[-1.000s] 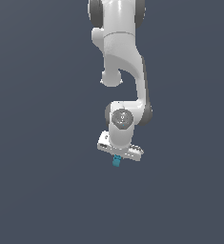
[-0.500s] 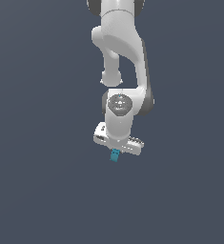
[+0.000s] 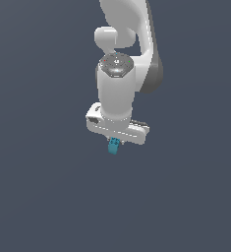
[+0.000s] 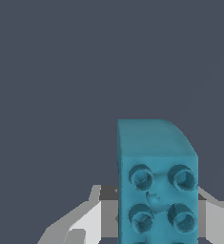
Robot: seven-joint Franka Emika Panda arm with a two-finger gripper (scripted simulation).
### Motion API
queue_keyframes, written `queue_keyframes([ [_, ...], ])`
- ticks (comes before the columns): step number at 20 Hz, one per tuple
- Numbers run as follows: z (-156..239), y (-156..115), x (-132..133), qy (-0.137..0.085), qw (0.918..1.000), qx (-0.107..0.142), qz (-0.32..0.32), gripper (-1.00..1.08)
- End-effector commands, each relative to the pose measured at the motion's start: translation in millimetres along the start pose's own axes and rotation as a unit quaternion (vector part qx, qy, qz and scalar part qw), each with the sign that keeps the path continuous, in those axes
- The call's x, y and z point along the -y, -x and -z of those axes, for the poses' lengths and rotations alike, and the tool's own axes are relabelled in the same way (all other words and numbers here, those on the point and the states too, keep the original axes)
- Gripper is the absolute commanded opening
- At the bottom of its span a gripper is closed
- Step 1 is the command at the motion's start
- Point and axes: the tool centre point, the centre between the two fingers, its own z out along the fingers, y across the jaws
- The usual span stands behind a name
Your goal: Pick up the object and move it to a goal position.
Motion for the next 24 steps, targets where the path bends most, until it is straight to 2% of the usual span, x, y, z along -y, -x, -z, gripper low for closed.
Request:
queue_keyframes([
  [1, 31, 0, -6, 0.000, 1.0000, 0.000, 0.000, -1.00],
  [16, 201, -5, -35, 0.000, 1.0000, 0.000, 0.000, -1.00],
  [24, 262, -9, -45, 0.000, 1.0000, -0.001, 0.000, -1.00],
])
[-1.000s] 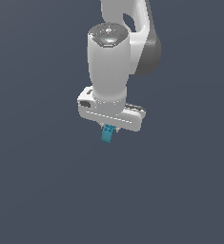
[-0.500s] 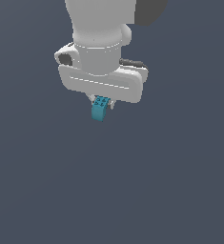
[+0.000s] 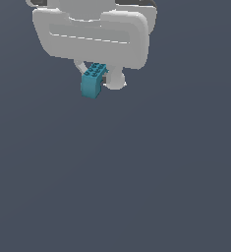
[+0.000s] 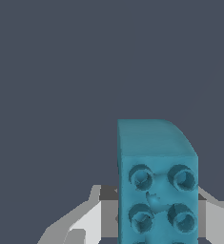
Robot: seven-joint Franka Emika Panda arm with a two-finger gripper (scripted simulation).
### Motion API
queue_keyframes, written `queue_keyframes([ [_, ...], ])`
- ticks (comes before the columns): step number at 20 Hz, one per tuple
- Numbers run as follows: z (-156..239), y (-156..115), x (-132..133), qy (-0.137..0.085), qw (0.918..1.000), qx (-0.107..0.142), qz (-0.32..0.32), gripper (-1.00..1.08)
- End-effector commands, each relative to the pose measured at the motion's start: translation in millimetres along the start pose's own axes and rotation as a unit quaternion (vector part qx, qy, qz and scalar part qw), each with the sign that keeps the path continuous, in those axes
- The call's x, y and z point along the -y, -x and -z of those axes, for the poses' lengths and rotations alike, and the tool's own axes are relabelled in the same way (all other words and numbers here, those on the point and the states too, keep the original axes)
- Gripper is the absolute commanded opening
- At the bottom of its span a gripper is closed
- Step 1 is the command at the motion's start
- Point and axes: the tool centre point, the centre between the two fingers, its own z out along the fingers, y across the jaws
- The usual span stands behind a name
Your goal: Pick up the object and move it to a goal position.
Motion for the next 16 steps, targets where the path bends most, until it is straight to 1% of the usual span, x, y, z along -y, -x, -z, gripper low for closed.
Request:
queue_keyframes([
  [1, 15, -1, -2, 0.000, 1.0000, 0.000, 0.000, -1.00],
  [8, 38, -3, -6, 0.000, 1.0000, 0.000, 0.000, -1.00],
  [16, 46, -5, -7, 0.000, 1.0000, 0.000, 0.000, -1.00],
])
